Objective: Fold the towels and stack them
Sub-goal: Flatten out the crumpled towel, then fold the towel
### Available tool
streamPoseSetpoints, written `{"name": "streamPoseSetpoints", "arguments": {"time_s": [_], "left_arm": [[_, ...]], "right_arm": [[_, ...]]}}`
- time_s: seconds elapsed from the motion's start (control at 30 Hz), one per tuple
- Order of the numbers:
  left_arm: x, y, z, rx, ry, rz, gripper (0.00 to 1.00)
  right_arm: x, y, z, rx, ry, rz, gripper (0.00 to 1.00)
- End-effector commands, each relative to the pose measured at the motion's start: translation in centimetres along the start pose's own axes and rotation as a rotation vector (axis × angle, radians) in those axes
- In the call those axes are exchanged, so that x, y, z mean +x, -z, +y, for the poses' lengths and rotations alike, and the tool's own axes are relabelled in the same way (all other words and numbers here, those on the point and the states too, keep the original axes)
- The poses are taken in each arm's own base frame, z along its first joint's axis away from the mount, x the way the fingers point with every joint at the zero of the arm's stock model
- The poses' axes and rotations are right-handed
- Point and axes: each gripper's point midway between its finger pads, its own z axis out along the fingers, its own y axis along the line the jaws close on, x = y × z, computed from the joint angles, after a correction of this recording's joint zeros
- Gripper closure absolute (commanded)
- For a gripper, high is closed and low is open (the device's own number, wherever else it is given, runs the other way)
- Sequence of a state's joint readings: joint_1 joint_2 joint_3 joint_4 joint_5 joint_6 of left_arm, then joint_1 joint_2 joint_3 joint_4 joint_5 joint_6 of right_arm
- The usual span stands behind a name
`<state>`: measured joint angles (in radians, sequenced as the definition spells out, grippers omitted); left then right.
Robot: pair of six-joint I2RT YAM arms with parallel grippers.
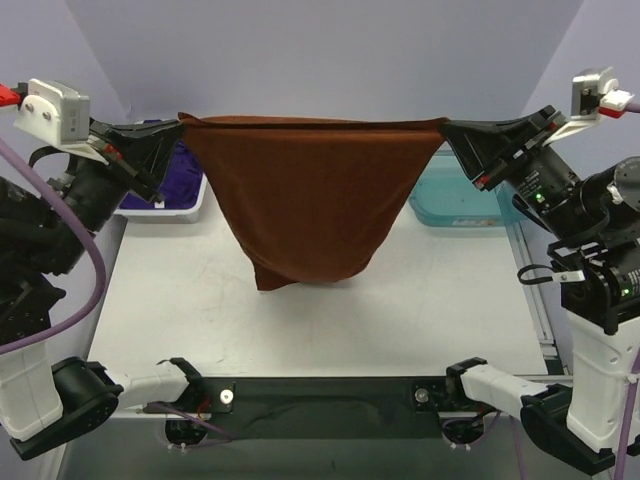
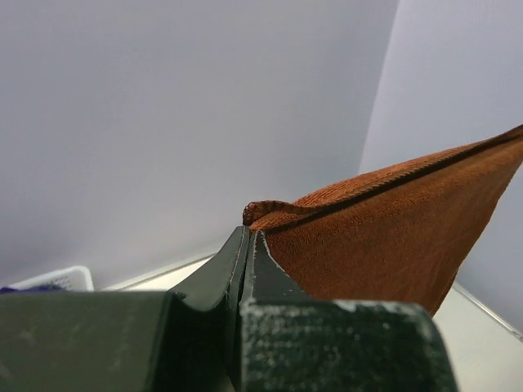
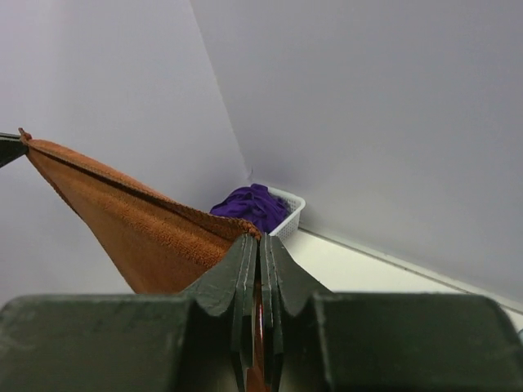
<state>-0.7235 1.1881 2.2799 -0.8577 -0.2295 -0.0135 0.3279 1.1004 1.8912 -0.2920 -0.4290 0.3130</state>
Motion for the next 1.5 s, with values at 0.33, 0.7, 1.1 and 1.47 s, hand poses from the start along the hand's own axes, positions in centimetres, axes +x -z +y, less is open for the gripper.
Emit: {"name": "streamPoseSetpoints", "arguments": {"time_s": [0.33, 0.7, 1.1, 1.47], "left_arm": [[-5.4, -2.2, -2.2, 0.096, 0.043, -0.171, 1.0], [17.2, -16.4, 11.2, -0.338, 0.034, 0.314, 1.0], [38.8, -24.2, 21.0, -0.534, 0.032, 0.572, 1.0], [43.4, -27.2, 21.7, -0.524, 0.08, 0.556, 0.78]], "right_arm": [[-8.6, -0.2, 1.6, -0.013, 0.047, -0.22, 1.0], [8.6, -11.8, -12.5, 0.302, -0.039, 0.153, 1.0], [29.3, -20.7, -25.0, 0.393, 0.025, 0.398, 1.0], [37.2, -21.6, -29.2, 0.431, 0.047, 0.489, 0.86]]}}
